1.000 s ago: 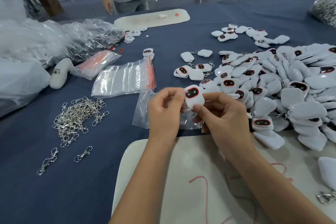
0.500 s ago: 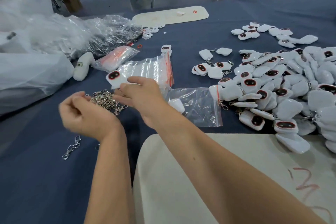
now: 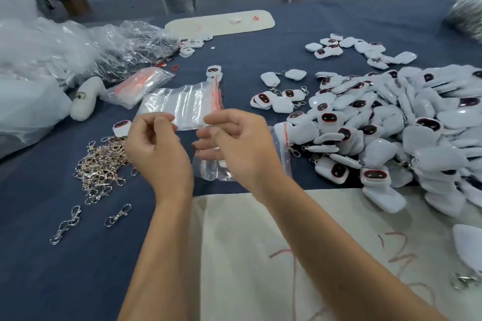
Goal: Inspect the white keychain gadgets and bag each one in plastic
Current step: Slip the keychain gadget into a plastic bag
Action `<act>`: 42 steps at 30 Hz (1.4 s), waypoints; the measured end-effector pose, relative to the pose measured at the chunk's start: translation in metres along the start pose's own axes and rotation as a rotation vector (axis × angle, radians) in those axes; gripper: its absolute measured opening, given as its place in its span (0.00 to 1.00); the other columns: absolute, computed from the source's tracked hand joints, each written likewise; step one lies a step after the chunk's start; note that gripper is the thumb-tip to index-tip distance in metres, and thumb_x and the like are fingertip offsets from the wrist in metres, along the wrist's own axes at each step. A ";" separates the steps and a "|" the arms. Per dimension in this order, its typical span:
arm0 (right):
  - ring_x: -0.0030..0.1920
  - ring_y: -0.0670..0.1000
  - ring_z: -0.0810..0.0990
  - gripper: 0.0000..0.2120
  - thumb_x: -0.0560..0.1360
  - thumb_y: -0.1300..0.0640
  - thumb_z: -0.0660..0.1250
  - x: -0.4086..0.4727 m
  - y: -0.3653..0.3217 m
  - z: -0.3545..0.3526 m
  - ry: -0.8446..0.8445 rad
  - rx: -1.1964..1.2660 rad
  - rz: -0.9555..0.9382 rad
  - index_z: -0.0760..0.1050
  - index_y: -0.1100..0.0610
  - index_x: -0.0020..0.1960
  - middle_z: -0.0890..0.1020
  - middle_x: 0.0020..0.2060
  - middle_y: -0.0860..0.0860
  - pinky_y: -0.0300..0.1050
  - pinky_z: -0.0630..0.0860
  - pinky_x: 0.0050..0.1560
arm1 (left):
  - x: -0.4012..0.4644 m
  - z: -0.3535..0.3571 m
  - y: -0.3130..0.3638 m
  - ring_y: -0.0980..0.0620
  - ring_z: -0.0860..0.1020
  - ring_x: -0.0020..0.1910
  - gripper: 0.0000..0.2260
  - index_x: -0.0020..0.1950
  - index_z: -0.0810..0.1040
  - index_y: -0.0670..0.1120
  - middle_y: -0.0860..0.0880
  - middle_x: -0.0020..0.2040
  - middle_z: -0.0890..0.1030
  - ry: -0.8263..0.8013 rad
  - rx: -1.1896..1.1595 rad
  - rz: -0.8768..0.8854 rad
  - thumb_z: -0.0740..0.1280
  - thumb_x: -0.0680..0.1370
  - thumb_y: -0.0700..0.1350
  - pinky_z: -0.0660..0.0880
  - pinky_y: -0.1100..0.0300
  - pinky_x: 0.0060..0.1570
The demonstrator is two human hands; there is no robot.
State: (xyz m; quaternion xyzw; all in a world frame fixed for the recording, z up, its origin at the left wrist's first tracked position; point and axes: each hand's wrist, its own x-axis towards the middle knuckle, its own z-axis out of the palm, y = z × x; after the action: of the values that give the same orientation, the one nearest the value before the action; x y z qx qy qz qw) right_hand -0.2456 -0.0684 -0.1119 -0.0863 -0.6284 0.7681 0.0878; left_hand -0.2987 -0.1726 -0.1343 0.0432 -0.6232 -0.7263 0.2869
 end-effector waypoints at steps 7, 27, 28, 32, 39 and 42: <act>0.45 0.56 0.82 0.07 0.76 0.66 0.68 -0.028 0.002 -0.100 0.360 -1.030 -0.448 0.83 0.58 0.51 0.86 0.41 0.52 0.55 0.78 0.48 | -0.074 0.044 0.006 0.57 0.75 0.35 0.08 0.40 0.80 0.45 0.53 0.35 0.80 -0.514 0.206 0.074 0.64 0.77 0.40 0.72 0.65 0.38; 0.52 0.52 0.79 0.03 0.82 0.61 0.69 -0.032 0.019 -0.123 0.552 -0.871 -0.805 0.81 0.58 0.55 0.81 0.52 0.48 0.40 0.74 0.54 | -0.091 0.048 -0.010 0.53 0.75 0.33 0.06 0.38 0.79 0.50 0.53 0.35 0.80 -0.693 0.278 0.027 0.67 0.76 0.45 0.72 0.65 0.35; 0.48 0.49 0.80 0.03 0.84 0.59 0.67 -0.036 0.019 -0.119 0.502 -0.735 -0.797 0.79 0.56 0.56 0.82 0.49 0.44 0.41 0.76 0.49 | -0.091 0.048 -0.010 0.49 0.76 0.34 0.07 0.39 0.80 0.50 0.52 0.34 0.80 -0.694 0.257 0.009 0.67 0.77 0.46 0.74 0.59 0.36; 0.40 0.47 0.81 0.03 0.84 0.56 0.66 -0.041 0.028 -0.103 0.402 -0.478 -0.562 0.78 0.51 0.56 0.82 0.42 0.44 0.46 0.78 0.43 | -0.088 0.047 -0.010 0.50 0.75 0.34 0.11 0.40 0.79 0.50 0.54 0.32 0.78 -0.691 0.195 -0.047 0.63 0.80 0.49 0.76 0.45 0.38; 0.58 0.48 0.82 0.13 0.85 0.57 0.62 -0.031 0.032 -0.106 0.210 -0.373 -0.408 0.84 0.51 0.63 0.84 0.54 0.48 0.43 0.76 0.61 | -0.087 0.045 0.000 0.60 0.74 0.33 0.13 0.42 0.81 0.48 0.57 0.33 0.78 -0.711 0.126 -0.079 0.63 0.83 0.49 0.72 0.66 0.37; 0.45 0.46 0.82 0.12 0.81 0.63 0.68 -0.030 0.033 -0.107 0.217 -0.248 -0.394 0.81 0.56 0.63 0.84 0.47 0.48 0.39 0.77 0.50 | -0.085 0.043 0.002 0.56 0.75 0.35 0.11 0.43 0.81 0.45 0.56 0.35 0.78 -0.746 0.138 -0.091 0.66 0.83 0.47 0.75 0.55 0.36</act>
State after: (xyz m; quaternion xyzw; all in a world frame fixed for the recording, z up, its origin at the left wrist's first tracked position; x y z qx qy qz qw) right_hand -0.1909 0.0199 -0.1643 -0.0541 -0.7094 0.6395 0.2912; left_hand -0.2455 -0.0946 -0.1475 -0.1773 -0.7297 -0.6603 0.0044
